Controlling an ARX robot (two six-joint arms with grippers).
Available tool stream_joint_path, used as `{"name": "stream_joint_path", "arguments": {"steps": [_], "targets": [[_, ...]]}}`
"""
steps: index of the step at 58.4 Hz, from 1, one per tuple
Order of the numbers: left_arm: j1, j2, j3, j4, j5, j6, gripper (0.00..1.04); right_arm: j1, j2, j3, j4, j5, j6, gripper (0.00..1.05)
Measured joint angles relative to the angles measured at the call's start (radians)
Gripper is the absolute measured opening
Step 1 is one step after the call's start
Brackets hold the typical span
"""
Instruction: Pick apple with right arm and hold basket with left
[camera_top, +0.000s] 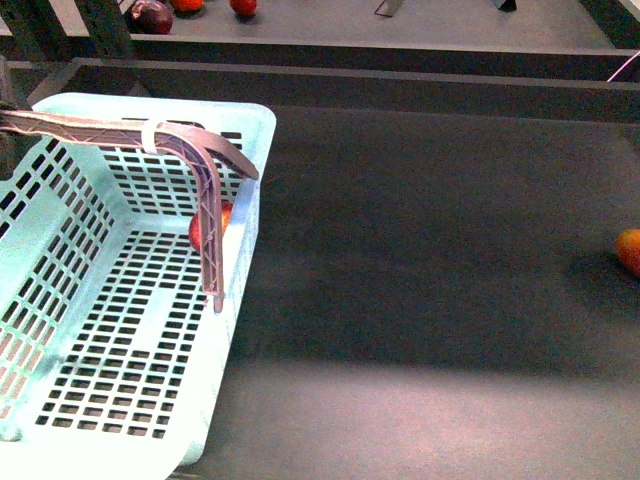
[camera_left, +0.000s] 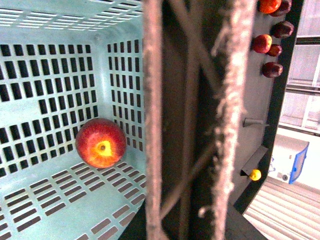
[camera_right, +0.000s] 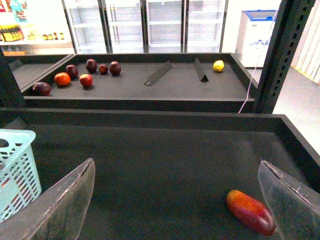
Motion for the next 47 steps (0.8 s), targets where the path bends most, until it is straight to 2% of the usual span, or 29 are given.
{"name": "stream_joint_path", "arguments": {"steps": [2,9,19,22,28,32,36,39,41,42,44,47], "targets": [[0.000,-0.003,0.000,-0.015,-0.004,-0.009,0.07,0.000,0.000,0.000,0.000,0.000,0.000,0.96],[-0.006,-0.028,-0.001,-0.085,-0.037,-0.053,0.35,0.000,0.000,0.000,0.000,0.000,0.000,0.96],[-0.049,-0.124,-0.002,-0.185,-0.120,-0.089,0.62,0.000,0.000,0.000,0.000,0.000,0.000,0.96],[-0.100,-0.191,0.001,-0.267,-0.200,-0.099,0.76,0.000,0.000,0.000,0.000,0.000,0.000,0.96],[-0.234,-0.271,0.014,-0.268,-0.300,-0.110,1.00,0.000,0.000,0.000,0.000,0.000,0.000,0.96],[-0.278,-0.277,0.019,-0.269,-0.303,-0.109,0.98,0.000,0.000,0.000,0.000,0.000,0.000,0.96],[-0.279,-0.276,0.019,-0.269,-0.306,-0.109,0.98,0.000,0.000,0.000,0.000,0.000,0.000,0.96],[-0.269,-0.270,-0.028,-0.111,-0.281,0.011,0.92,0.000,0.000,0.000,0.000,0.000,0.000,0.96],[-0.254,-0.269,-0.104,0.106,-0.235,0.219,0.85,0.000,0.000,0.000,0.000,0.000,0.000,0.96],[-0.251,-0.269,-0.125,0.156,-0.227,0.270,0.83,0.000,0.000,0.000,0.000,0.000,0.000,0.96],[-0.223,-0.285,-0.243,0.410,-0.198,0.565,0.72,0.000,0.000,0.000,0.000,0.000,0.000,0.96],[-0.192,-0.327,-0.329,0.573,-0.177,0.897,0.62,0.000,0.000,0.000,0.000,0.000,0.000,0.96]]}}
